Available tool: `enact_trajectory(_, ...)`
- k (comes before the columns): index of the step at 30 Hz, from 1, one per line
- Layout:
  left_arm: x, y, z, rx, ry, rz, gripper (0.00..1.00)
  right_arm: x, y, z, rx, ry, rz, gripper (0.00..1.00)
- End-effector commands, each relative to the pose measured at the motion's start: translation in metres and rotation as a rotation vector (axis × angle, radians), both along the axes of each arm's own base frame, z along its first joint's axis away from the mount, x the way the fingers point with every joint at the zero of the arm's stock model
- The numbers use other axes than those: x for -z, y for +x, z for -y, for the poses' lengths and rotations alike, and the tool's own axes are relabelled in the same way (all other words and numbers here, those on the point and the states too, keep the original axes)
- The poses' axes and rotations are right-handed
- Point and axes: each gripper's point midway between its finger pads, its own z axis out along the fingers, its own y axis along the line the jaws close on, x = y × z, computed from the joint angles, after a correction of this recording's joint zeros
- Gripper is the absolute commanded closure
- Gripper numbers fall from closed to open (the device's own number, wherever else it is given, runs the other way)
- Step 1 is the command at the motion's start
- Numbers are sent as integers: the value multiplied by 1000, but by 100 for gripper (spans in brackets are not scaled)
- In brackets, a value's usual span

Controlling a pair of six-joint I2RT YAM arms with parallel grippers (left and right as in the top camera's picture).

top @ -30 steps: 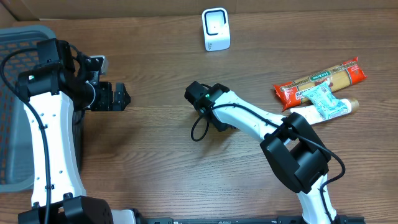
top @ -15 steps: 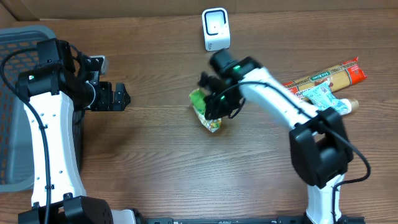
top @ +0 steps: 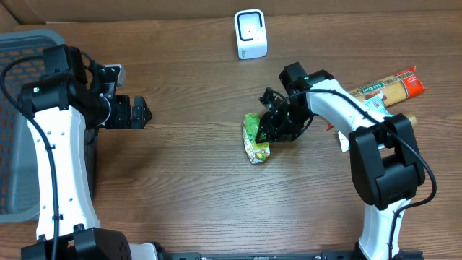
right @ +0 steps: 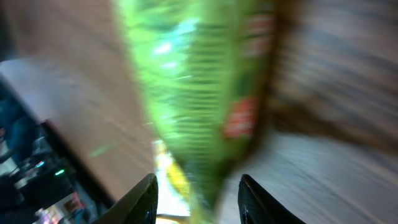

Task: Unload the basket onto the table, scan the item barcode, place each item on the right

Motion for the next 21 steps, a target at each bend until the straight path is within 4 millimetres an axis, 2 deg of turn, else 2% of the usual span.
enact_trajectory(1,-4,1,3,27,-3,19,0,17,17,40,67,-229,65,57)
enact_trajectory(5,-4,1,3,27,-3,19,0,27,30,80,95,-467,140,58)
enact_trajectory(7,-4,1,3,27,-3,19,0,25,35,88,120,-519,155,57)
enact_trajectory(10,-4,1,3,27,-3,19,1,12,40,78,126,-472,153,57)
enact_trajectory(14,-4,1,3,27,-3,19,1,-26,43,49,82,-303,149,56)
enact_trajectory(16,-4,1,3,27,-3,19,0,-43,36,33,28,-196,136,50)
enact_trajectory(18,-4,1,3,27,-3,19,1,-48,26,25,-8,-142,112,36)
enact_trajectory(21,-4,1,3,27,-3,19,0,-35,12,24,-36,-155,69,23)
